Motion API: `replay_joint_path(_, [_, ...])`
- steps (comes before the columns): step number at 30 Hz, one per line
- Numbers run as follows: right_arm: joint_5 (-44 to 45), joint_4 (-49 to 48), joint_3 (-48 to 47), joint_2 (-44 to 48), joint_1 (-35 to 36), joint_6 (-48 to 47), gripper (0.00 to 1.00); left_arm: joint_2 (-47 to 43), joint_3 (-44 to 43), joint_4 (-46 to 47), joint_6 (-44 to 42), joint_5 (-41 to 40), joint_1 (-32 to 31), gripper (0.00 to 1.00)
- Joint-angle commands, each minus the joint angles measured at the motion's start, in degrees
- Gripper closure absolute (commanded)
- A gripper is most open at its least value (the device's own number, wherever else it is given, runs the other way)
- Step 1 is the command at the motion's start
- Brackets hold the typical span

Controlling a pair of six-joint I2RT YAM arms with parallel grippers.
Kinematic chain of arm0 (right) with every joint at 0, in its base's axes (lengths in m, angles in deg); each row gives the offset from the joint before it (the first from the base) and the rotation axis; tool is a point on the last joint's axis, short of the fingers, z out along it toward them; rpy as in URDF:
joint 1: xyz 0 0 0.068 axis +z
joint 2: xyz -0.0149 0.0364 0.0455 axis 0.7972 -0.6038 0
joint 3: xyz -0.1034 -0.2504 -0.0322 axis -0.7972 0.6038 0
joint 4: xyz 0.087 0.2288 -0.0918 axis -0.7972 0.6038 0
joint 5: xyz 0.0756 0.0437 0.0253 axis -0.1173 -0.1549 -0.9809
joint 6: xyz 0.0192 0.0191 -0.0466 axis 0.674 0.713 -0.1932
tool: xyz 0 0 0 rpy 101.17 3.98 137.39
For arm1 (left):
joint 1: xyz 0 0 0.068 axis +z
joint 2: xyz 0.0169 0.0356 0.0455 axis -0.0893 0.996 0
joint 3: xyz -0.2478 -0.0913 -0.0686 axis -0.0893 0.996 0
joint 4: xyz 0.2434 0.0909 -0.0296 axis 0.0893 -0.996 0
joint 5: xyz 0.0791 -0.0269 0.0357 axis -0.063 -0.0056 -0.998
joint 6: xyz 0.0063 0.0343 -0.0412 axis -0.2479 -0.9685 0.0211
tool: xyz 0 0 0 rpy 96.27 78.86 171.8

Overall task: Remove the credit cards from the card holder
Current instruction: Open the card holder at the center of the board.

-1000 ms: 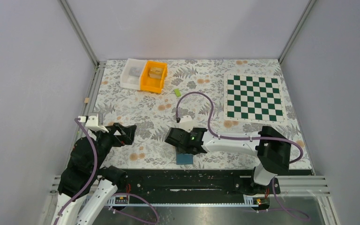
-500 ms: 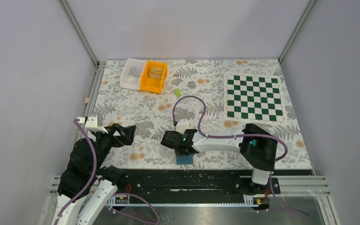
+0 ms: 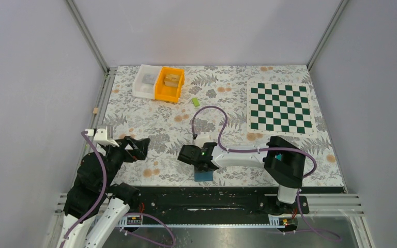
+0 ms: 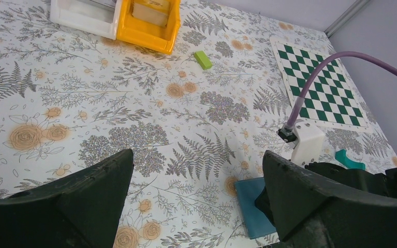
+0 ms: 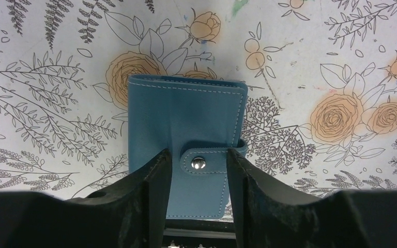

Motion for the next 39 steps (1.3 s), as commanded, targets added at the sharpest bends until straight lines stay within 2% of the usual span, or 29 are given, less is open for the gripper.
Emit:
replay_joint_path(1, [1.09,2.41,-0.68,2.83,1.03,1.76,0.51,1.0,0.07,1.64,-0.28,-1.62,0.24,0.06])
replay_joint_path(8, [0.76,0.54,1.98,2.68,1.04,3.0,0.52,4.91,-0.77,0.6,3.26,2.0,0.24,0.06])
replay_joint_path(12, [1.42,0.12,3.64,3.15,1.13,3.3,0.54,8.38,-0.51,1.19,9.48,10.52,0.24,0.07])
replay_joint_path(15, [1.68,-0.48,5.11,3.98,1.13,3.18,0.58,9.33,4.04,4.17,13.78,16.83,0.24,0.09])
replay_joint_path(18, [1.66,-1.74,6.52,5.08,1.13,2.93,0.65,10.03,8.14,6.33,16.99,18.96,0.16,0.11])
replay_joint_path(29, [2.89,-10.34,14.68,12.88,1.13,0.48,1.0,15.71,17.71,14.45,25.01,25.08,0.06,0.17])
replay_joint_path(33, [3.49,-11.81,16.12,15.59,1.14,-0.03,1.0,16.81,22.86,20.65,28.95,27.47,-0.06,0.19])
replay_joint_path(39, [4.24,-16.4,21.15,22.58,1.1,-2.26,1.0,18.84,24.95,22.79,28.85,27.02,-1.05,0.22])
